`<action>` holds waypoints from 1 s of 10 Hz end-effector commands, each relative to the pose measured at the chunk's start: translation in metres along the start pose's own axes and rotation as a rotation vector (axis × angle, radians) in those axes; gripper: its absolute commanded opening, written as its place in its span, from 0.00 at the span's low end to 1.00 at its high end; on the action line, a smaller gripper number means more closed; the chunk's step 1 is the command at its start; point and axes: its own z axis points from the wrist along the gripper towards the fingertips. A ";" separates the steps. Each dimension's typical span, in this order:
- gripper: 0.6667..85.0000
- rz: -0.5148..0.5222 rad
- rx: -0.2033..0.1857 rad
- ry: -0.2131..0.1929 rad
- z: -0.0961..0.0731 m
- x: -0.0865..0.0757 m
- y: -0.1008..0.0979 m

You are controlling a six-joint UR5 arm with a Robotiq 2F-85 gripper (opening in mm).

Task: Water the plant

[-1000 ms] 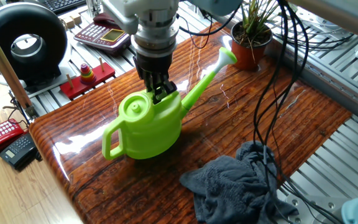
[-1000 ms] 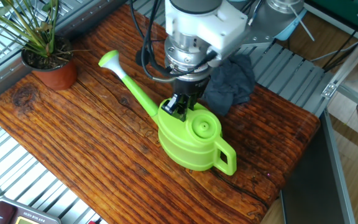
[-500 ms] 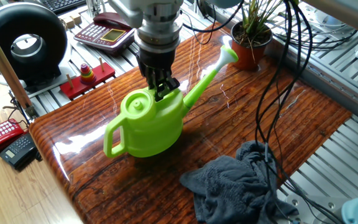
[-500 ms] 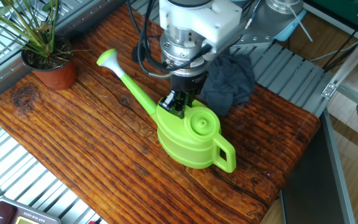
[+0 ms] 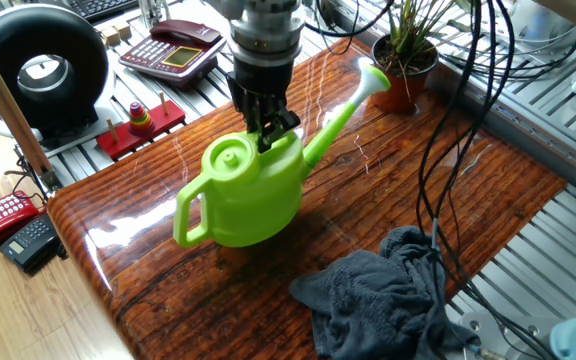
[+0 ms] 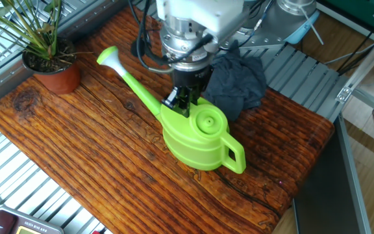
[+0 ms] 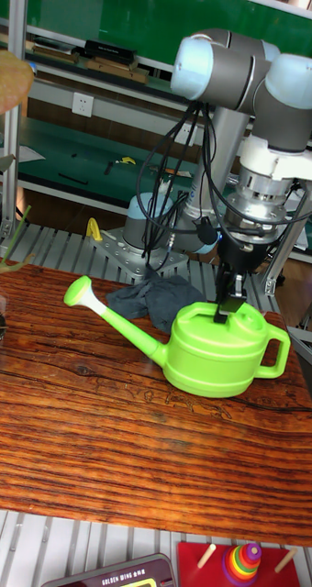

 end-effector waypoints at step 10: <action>0.00 -0.034 -0.005 -0.059 -0.021 -0.006 0.001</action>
